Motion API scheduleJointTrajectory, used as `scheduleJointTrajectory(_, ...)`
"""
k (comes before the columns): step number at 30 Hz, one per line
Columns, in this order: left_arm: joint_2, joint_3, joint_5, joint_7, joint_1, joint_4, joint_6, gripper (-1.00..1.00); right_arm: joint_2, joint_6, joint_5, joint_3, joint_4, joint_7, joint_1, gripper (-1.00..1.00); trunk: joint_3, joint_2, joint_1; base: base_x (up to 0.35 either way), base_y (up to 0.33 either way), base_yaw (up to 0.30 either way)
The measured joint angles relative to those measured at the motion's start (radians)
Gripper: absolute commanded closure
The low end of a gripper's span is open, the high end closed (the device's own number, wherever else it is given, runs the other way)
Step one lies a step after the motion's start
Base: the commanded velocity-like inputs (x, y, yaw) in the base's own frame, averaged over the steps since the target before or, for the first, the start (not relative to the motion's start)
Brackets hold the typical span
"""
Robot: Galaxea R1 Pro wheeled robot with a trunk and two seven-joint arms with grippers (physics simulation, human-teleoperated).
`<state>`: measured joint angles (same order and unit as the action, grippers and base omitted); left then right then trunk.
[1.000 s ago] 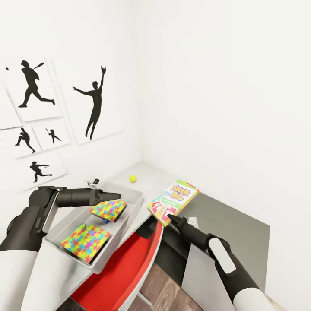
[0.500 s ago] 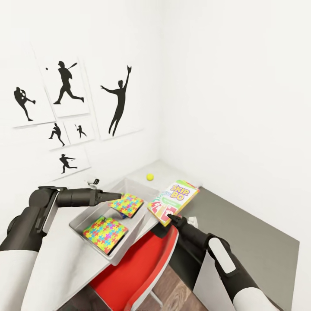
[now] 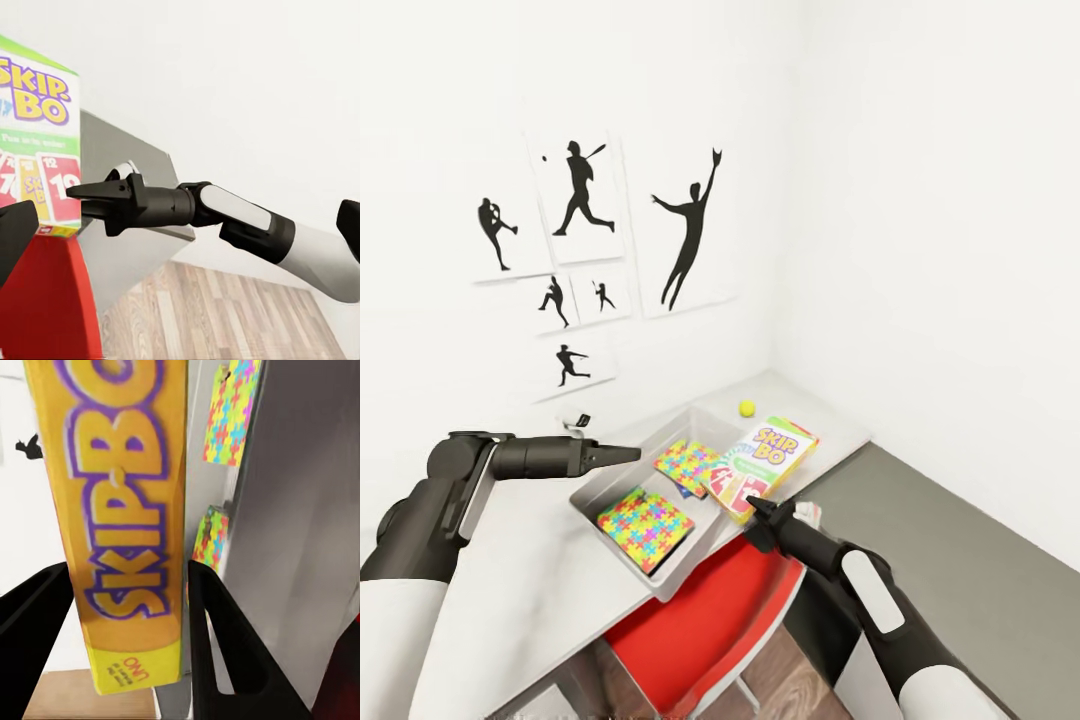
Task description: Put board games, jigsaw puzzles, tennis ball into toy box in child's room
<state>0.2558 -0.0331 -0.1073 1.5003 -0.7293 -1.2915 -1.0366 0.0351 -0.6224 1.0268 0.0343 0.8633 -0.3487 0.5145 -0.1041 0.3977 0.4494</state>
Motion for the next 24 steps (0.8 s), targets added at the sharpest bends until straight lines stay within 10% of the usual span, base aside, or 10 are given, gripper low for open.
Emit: scheduleJointTrajectory(24,-0.002,0.001,0.004,-0.002,0.0,0.001,0.0,-1.0,-0.001,-0.001,-0.004,-0.002,-0.006,-0.001,0.0,1.0,-0.011,0.0,0.0,0.0,0.0,0.275)
